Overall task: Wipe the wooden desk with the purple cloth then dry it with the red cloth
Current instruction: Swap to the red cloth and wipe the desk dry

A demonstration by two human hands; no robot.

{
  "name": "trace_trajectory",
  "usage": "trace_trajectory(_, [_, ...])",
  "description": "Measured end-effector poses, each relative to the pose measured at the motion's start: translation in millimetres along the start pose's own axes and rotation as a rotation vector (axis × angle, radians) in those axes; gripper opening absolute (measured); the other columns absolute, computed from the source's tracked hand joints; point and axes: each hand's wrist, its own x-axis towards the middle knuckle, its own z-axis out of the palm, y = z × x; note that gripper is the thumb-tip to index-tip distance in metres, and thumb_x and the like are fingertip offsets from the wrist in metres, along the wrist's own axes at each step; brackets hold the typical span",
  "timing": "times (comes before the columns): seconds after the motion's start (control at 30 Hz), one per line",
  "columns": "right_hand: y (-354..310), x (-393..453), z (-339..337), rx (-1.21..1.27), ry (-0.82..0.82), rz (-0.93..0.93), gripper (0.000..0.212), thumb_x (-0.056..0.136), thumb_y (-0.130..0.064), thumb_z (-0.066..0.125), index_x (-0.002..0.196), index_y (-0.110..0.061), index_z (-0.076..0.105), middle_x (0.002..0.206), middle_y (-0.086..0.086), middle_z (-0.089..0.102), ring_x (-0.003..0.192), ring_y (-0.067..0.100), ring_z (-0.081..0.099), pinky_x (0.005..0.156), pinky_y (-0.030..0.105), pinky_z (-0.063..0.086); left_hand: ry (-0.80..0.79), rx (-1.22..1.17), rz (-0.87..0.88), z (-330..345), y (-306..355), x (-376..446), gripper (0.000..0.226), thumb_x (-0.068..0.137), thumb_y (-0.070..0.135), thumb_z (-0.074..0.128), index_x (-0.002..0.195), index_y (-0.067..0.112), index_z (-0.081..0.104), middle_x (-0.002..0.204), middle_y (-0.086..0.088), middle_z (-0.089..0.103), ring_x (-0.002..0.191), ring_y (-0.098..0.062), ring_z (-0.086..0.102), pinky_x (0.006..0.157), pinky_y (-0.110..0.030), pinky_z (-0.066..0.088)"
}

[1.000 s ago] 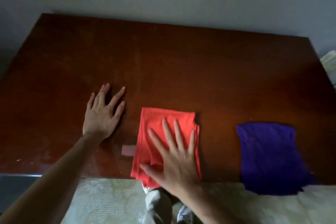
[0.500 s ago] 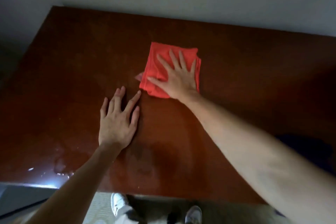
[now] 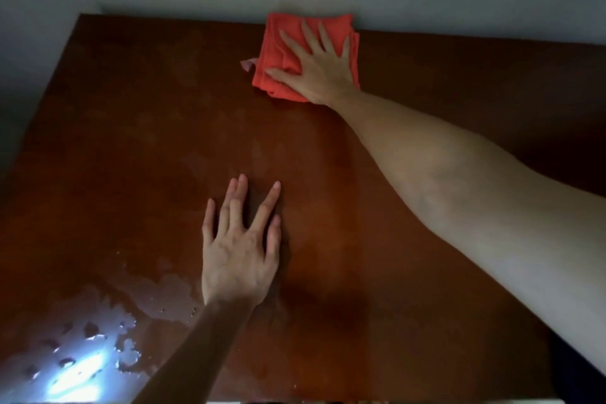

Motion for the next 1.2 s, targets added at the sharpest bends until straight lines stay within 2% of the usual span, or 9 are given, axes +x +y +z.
trace_trajectory(0.2, [-7.0, -99.4, 12.3, -0.031, 0.021, -0.038, 0.087, 0.092, -0.086, 0.033, 0.166, -0.045, 0.015, 0.178, 0.002, 0.006, 0.164, 0.031, 0.001, 0.124, 0.072, 0.002, 0.018, -0.053, -0.019, -2.1, 2.3, 0.2, 0.055, 0.104, 0.044, 0.026, 0.158, 0.039, 0.035, 0.169, -0.011, 0.026, 0.159, -0.022, 0.015, 0.128, -0.048, 0.011])
trace_trajectory(0.4, [-26.0, -306.5, 34.6, -0.049, 0.088, -0.049, 0.085, 0.094, -0.083, 0.031, 0.167, -0.042, 0.015, 0.178, 0.003, 0.004, 0.164, 0.030, -0.001, 0.123, 0.069, 0.008, -0.006, -0.203, -0.045, -10.0, 0.9, -0.5, 0.057, 0.099, 0.037, 0.026, 0.151, 0.023, 0.046, 0.166, -0.011, 0.031, 0.158, -0.024, 0.019, 0.128, -0.046, 0.006])
trace_trajectory(0.53, [-51.2, -404.1, 40.8, -0.084, -0.023, -0.082, 0.093, 0.093, -0.090, 0.029, 0.168, -0.042, 0.001, 0.178, 0.003, -0.011, 0.163, 0.031, -0.011, 0.124, 0.072, 0.008, 0.001, -0.323, -0.009, -22.1, -7.1, -4.3, 0.057, 0.097, 0.034, 0.030, 0.146, 0.016, 0.053, 0.160, -0.009, 0.042, 0.153, -0.026, 0.031, 0.125, -0.049, 0.017])
trace_trajectory(0.6, [-56.9, -416.0, 43.0, -0.108, -0.050, -0.100, 0.095, 0.091, -0.091, 0.029, 0.168, -0.041, 0.003, 0.178, 0.003, -0.009, 0.163, 0.033, -0.007, 0.123, 0.073, 0.012, 0.006, -0.307, 0.008, -36.8, -27.8, -1.9, 0.052, 0.098, 0.034, 0.035, 0.144, 0.019, 0.055, 0.159, -0.007, 0.044, 0.151, -0.027, 0.034, 0.121, -0.052, 0.025])
trace_trajectory(0.67, [-56.4, -412.3, 42.8, -0.130, -0.050, -0.129, 0.095, 0.090, -0.091, 0.030, 0.168, -0.040, 0.009, 0.178, 0.005, -0.003, 0.163, 0.036, -0.001, 0.121, 0.075, 0.017, 0.014, -0.243, 0.010, -54.1, -60.3, 3.2, 0.050, 0.099, 0.036, 0.038, 0.144, 0.024, 0.056, 0.158, -0.008, 0.043, 0.151, -0.028, 0.034, 0.118, -0.053, 0.028])
trace_trajectory(0.77, [-54.8, -385.6, 42.9, -0.156, -0.038, -0.214, 0.097, 0.088, -0.092, 0.033, 0.168, -0.042, 0.012, 0.178, 0.005, 0.001, 0.163, 0.036, 0.004, 0.118, 0.076, 0.023, -0.045, -0.087, 0.023, -73.8, -126.9, 18.5, 0.054, 0.101, 0.046, 0.033, 0.149, 0.030, 0.052, 0.162, -0.010, 0.038, 0.153, -0.031, 0.030, 0.120, -0.055, 0.023])
trace_trajectory(0.9, [-65.5, -297.6, 44.6, -0.123, -0.023, -0.249, 0.093, 0.088, -0.092, 0.032, 0.167, -0.046, 0.011, 0.178, 0.003, 0.001, 0.164, 0.032, 0.000, 0.121, 0.075, 0.014, -0.189, 0.076, 0.016, -79.6, -198.4, 34.1, 0.060, 0.101, 0.063, 0.021, 0.158, 0.048, 0.028, 0.167, -0.013, 0.024, 0.157, -0.031, 0.021, 0.124, -0.058, 0.012])
trace_trajectory(0.97, [-69.2, -241.9, 44.5, -0.111, 0.016, -0.234, 0.091, 0.088, -0.090, 0.033, 0.166, -0.046, 0.016, 0.178, 0.002, 0.006, 0.164, 0.031, 0.003, 0.123, 0.074, 0.008, -0.182, 0.114, 0.055, -73.2, -209.3, 34.5, 0.059, 0.101, 0.064, 0.018, 0.159, 0.053, 0.017, 0.169, -0.012, 0.019, 0.158, -0.028, 0.016, 0.125, -0.059, 0.010])
trace_trajectory(1.2, [-69.0, -68.3, 27.6, -0.049, 0.031, -0.146, 0.092, 0.084, -0.091, 0.026, 0.164, -0.046, 0.023, 0.177, 0.001, 0.011, 0.163, 0.030, 0.006, 0.123, 0.073, 0.006, -0.112, 0.147, 0.098, -64.7, -214.8, 34.0, 0.058, 0.103, 0.061, 0.019, 0.160, 0.051, 0.016, 0.170, -0.012, 0.019, 0.159, -0.025, 0.015, 0.125, -0.058, 0.011])
